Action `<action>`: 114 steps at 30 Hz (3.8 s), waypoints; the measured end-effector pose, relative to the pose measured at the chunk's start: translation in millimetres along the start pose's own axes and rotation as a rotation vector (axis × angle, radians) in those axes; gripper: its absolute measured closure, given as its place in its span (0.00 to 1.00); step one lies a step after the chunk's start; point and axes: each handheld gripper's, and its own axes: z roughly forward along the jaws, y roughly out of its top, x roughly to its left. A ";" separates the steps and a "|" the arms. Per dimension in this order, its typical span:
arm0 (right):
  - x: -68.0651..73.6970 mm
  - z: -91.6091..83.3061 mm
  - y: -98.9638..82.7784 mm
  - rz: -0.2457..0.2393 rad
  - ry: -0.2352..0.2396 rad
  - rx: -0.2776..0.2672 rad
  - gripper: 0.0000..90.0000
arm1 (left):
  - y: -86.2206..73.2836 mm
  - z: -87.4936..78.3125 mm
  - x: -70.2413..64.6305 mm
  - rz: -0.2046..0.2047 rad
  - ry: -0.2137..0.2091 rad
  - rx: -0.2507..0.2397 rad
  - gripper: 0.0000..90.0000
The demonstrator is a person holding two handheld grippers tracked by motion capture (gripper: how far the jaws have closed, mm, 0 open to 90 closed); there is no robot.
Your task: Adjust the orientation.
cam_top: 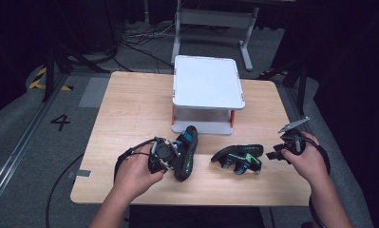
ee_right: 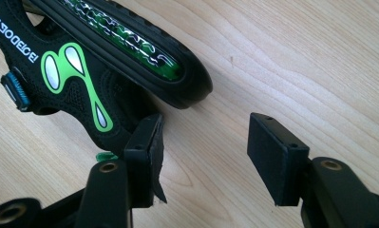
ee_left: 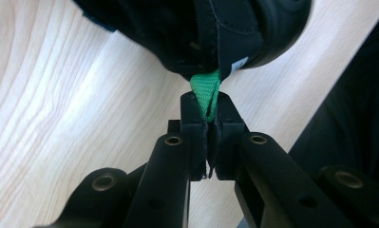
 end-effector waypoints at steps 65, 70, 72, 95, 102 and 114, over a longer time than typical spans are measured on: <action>22.3 -1.6 -22.4 -0.066 0.023 0.030 0.47 | 34.2 50.2 1.4 0.052 -0.093 0.111 0.62; 27.3 3.3 -19.6 -0.089 0.029 0.032 0.46 | 41.4 55.6 -9.7 0.089 -0.146 0.103 0.58; 28.1 3.7 -19.3 -0.093 0.029 0.032 0.46 | 43.0 57.1 -11.9 0.093 -0.163 0.082 0.54; 47.4 23.1 -18.3 -0.120 0.032 0.093 0.42 | 11.4 2.1 28.7 -0.150 0.001 -0.070 0.42; 53.5 36.0 -15.8 -0.101 -0.005 0.093 0.43 | 3.2 1.4 37.5 -0.186 0.014 -0.080 0.40; 49.6 42.2 -13.1 -0.075 -0.043 0.138 0.90 | -0.3 5.5 38.5 -0.186 -0.007 -0.071 0.41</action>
